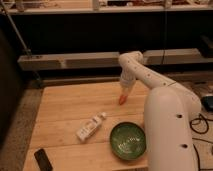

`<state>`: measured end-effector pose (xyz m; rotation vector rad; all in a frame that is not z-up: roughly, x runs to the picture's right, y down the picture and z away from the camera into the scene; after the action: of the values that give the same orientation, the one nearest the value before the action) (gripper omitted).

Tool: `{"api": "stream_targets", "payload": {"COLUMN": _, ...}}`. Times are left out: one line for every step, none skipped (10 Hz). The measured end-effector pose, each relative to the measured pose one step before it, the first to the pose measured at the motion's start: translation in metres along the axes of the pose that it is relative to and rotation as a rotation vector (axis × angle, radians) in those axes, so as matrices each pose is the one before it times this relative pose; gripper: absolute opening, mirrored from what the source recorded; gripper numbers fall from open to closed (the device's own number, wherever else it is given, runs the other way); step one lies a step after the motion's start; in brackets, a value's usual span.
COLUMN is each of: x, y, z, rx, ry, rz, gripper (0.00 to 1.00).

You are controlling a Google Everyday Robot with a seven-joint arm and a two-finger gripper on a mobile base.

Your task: Drag the pepper across the table

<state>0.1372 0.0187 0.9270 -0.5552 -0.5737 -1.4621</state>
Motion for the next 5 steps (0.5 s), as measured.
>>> {"api": "stream_targets", "payload": {"x": -0.00043, "y": 0.00115, "z": 0.00053, "rx": -0.00565, "ry": -0.00058, "rz": 0.0057, "gripper": 0.2}}
{"api": "stream_targets", "payload": {"x": -0.0002, "y": 0.00458, "z": 0.00029, "rx": -0.02784, "ry": 0.0034, "rz": 0.00858, "gripper": 0.32}}
{"api": "stream_targets", "payload": {"x": -0.00027, "y": -0.00208, "z": 0.00009, "rx": -0.00994, "ry": -0.00096, "rz": -0.00071, "gripper": 0.43}}
{"api": "stream_targets", "payload": {"x": 0.00024, "y": -0.00133, "z": 0.00035, "rx": -0.00538, "ry": -0.00058, "rz": -0.00215, "gripper": 0.51}}
{"api": "stream_targets", "payload": {"x": -0.00029, "y": -0.00144, "z": 0.00025, "rx": -0.00451, "ry": -0.00315, "rz": -0.00021, "gripper": 0.6}}
